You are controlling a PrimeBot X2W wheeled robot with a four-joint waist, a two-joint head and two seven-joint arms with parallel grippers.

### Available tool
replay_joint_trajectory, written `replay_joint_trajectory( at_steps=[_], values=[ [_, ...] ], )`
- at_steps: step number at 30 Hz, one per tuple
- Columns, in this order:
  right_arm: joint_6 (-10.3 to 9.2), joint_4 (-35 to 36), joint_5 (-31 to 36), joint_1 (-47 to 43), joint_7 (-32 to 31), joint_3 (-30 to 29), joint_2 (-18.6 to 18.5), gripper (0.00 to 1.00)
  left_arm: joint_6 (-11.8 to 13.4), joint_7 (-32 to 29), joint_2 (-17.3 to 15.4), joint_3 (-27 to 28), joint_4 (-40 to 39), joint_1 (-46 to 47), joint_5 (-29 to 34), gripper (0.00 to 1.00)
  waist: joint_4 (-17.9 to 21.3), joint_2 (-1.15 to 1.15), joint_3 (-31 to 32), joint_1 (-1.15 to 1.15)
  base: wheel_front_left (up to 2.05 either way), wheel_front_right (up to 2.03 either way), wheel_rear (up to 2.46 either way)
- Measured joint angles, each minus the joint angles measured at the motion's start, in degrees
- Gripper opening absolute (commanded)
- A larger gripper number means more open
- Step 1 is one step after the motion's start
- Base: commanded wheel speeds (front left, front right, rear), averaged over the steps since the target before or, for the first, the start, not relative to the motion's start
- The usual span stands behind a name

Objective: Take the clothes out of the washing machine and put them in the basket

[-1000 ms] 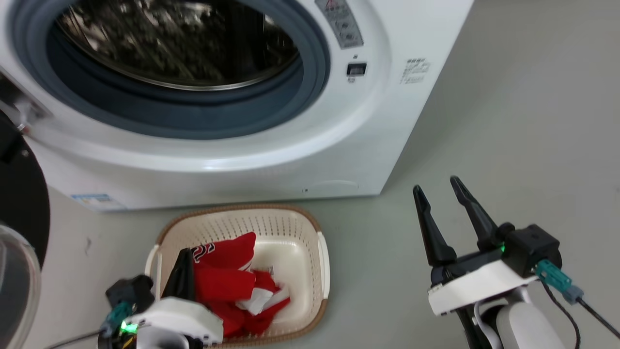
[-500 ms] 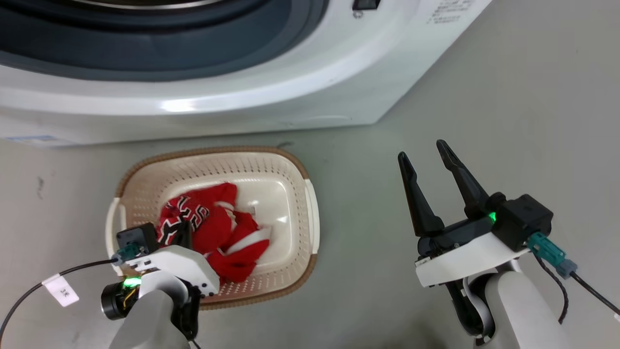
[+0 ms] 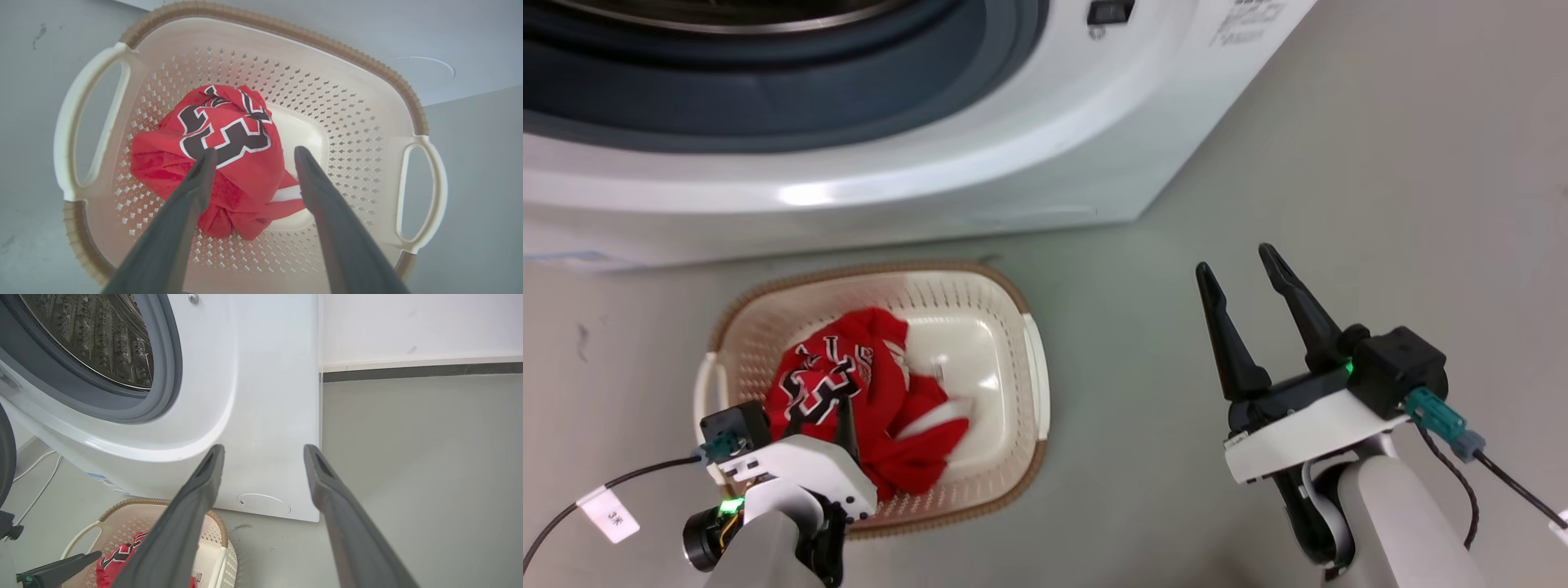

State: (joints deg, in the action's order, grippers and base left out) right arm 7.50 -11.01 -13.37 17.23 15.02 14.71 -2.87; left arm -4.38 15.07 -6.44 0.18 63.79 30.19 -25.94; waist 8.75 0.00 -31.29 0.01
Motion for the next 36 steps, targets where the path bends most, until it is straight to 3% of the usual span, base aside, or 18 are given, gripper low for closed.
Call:
replay_joint_trajectory(
  at_steps=[11,18,28,36],
  values=[
    [0.0,-1.1,4.7,-6.9,-0.1,-3.1,0.0,1.0,-0.9,0.0,1.8,3.4,-15.1,-9.2,5.1,1.0,-2.0,0.0,14.6,-0.01,0.0,0.0,0.0],
    [0.0,1.1,6.6,-10.9,-1.4,-6.3,0.0,1.0,-1.2,0.0,2.7,5.1,-31.3,-14.6,10.7,1.0,-3.9,0.0,22.3,-0.02,0.0,0.0,0.0],
    [0.0,7.1,8.9,-13.6,-3.0,-10.0,0.0,1.0,-0.6,0.0,3.1,4.2,-53.4,-21.4,19.4,1.0,-6.4,0.0,27.9,-0.02,0.0,0.0,0.0],
    [0.01,9.5,9.3,-16.5,-4.7,-11.3,0.0,1.0,-0.2,0.0,2.8,1.9,-57.8,-28.0,23.0,1.0,-6.2,0.0,30.5,-0.02,0.0,0.0,0.0]
  ],
)
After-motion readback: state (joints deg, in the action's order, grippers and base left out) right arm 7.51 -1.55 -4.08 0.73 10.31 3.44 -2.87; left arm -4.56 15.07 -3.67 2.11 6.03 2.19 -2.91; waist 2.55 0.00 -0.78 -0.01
